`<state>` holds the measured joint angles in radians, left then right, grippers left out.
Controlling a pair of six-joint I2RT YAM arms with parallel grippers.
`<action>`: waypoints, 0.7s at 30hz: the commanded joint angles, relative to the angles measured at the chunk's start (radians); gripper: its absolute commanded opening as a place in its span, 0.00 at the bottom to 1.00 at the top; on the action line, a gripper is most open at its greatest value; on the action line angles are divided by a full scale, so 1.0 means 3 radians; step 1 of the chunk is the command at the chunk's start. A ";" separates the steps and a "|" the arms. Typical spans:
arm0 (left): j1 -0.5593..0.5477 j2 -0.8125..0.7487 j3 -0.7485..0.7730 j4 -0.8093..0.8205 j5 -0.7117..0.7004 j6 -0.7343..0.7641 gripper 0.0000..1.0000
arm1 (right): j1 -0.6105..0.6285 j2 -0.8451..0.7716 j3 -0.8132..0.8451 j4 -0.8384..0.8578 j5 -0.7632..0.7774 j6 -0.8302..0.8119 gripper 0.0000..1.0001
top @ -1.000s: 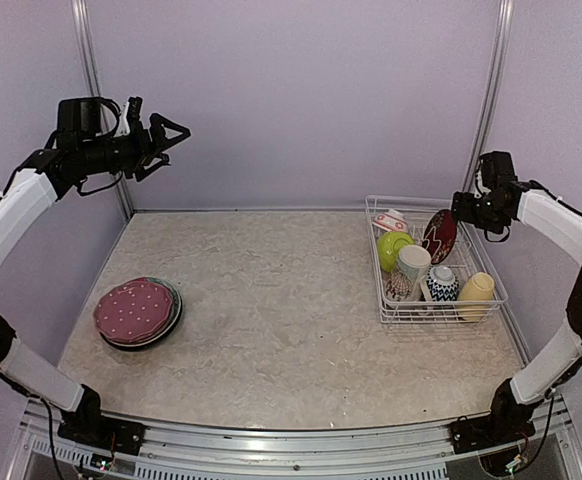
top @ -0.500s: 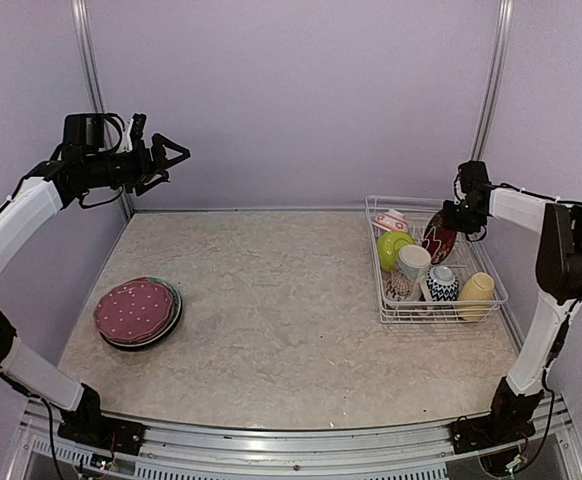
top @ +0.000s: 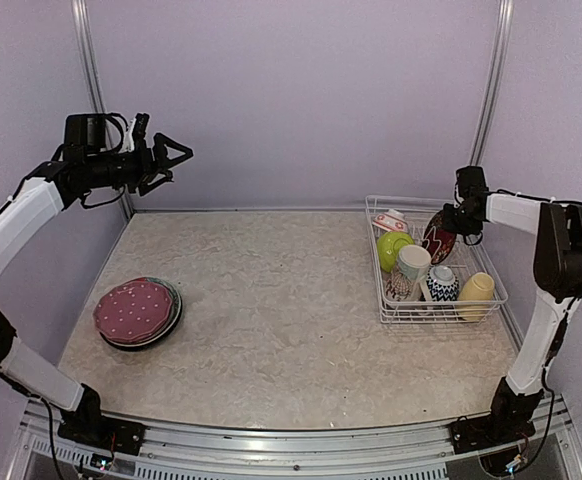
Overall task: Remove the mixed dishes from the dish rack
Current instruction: Grab the plate from the dish rack.
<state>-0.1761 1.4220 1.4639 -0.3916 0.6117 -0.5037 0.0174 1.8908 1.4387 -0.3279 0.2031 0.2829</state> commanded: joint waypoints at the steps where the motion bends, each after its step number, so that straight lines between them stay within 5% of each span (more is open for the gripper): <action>1: -0.0085 -0.0031 -0.0048 0.0037 -0.0033 0.0053 0.99 | 0.0010 0.0125 0.0035 0.0053 0.0165 0.0070 0.13; 8: -0.0088 -0.0014 -0.0054 0.0068 0.0043 -0.0018 0.99 | 0.0105 0.0115 0.0173 -0.0079 0.0408 0.0009 0.01; 21: -0.0012 0.0044 -0.0109 0.0248 0.0370 -0.0313 0.99 | 0.0272 -0.0632 0.0140 -0.0218 0.0850 -0.0228 0.00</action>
<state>-0.1944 1.4223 1.4441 -0.3569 0.6670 -0.5564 0.0963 1.8393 1.4742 -0.4229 0.3790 0.2211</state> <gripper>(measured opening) 0.990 0.080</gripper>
